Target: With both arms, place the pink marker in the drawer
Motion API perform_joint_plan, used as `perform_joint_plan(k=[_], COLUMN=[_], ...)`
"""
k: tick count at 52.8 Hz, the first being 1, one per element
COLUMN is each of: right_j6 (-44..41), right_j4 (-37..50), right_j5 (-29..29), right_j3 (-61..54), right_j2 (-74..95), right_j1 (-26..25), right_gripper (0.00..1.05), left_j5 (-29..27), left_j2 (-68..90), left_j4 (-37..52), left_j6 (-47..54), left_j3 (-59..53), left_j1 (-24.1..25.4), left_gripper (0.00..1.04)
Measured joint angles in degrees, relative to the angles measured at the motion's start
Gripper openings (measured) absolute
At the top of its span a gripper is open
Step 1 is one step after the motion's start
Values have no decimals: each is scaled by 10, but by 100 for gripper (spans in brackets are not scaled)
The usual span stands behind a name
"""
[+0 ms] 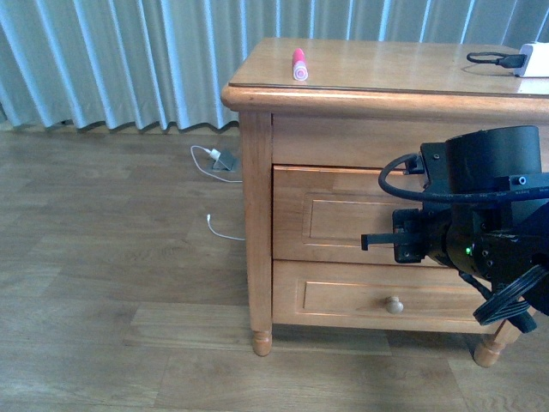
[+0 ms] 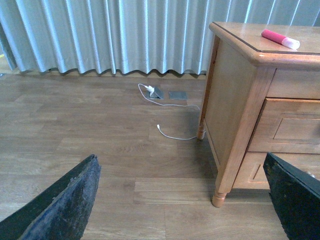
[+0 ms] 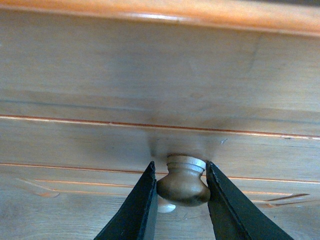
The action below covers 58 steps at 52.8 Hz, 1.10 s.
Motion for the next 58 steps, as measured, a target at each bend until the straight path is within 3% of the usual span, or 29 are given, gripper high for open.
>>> perform_joint_plan(k=[16, 41, 58], right_j6=[-5, 23, 28], right_j4=[-9, -16, -39], right_j5=[-12, -17, 0], right_j3=[-36, -274, -372], right_j2=[-26, -197, -292], right_j1=[5, 42, 79], right_gripper=[23, 22, 22], left_j5=[0, 0, 0], left_j2=[0, 0, 0], left_j4=[0, 0, 0], left_j6=[0, 0, 0], left_j3=[0, 0, 0], left_j1=[0, 0, 0], left_gripper=[99, 99, 99])
